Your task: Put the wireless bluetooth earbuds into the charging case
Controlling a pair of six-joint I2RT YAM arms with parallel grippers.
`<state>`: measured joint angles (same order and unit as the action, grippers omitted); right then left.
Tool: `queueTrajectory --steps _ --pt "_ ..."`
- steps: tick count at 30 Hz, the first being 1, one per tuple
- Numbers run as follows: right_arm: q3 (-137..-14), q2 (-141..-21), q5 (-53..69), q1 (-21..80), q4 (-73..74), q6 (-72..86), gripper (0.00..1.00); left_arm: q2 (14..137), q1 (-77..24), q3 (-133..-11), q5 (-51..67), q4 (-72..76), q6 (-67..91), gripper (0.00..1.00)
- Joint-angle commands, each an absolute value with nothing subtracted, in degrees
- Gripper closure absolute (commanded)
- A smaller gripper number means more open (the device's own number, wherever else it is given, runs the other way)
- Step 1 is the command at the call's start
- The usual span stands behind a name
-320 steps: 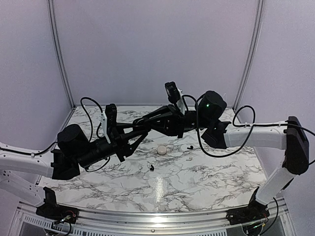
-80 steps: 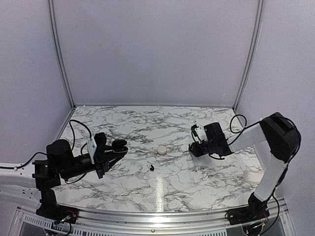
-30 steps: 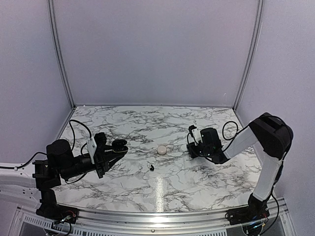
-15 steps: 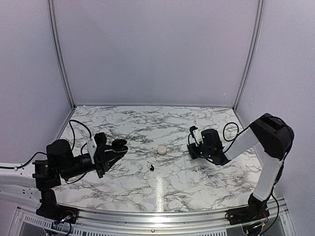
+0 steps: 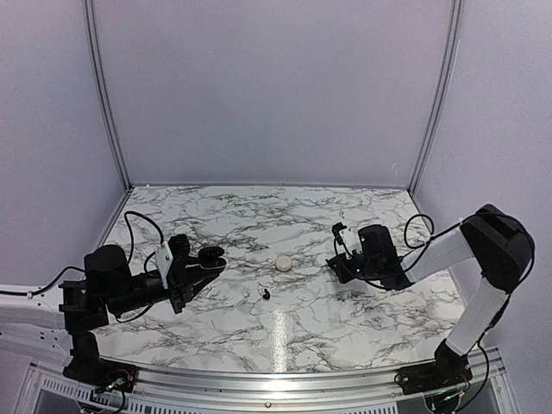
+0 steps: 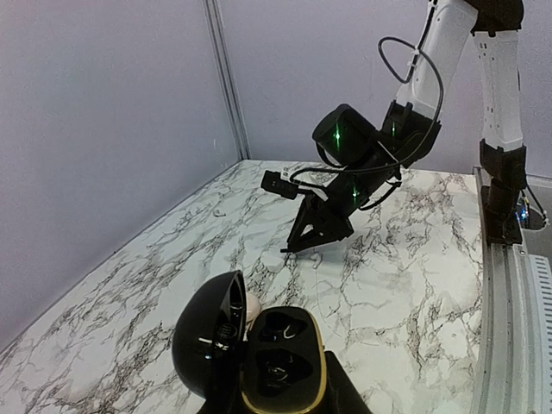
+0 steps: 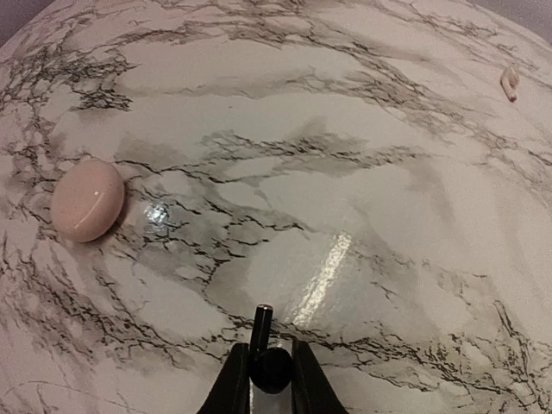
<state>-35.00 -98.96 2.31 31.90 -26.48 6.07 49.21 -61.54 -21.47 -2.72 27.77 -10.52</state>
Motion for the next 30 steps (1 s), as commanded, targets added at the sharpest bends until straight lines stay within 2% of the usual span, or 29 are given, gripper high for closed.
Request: queueTrajectory --steps 1,7,18,25,30 --pt "-36.62 -91.98 11.46 33.06 -20.70 2.72 0.96 49.98 -61.35 -22.58 -0.26 30.31 -11.10 1.00" --pt "-42.04 -83.00 21.55 36.24 -9.02 -3.83 0.97 51.59 -61.35 -22.76 5.34 30.20 -12.62 1.00" --pt "-55.36 -71.38 20.99 48.91 11.95 -11.37 0.98 51.92 -61.76 -22.17 11.34 30.01 -18.05 1.00" --pt "-63.11 -72.95 20.55 56.27 22.01 -12.97 0.98 51.49 -65.88 -21.54 2.64 29.67 -25.64 1.00" --pt "-68.25 -74.64 19.63 61.25 27.78 -14.19 0.99 50.87 -66.94 -21.43 0.54 29.13 -27.47 1.00"
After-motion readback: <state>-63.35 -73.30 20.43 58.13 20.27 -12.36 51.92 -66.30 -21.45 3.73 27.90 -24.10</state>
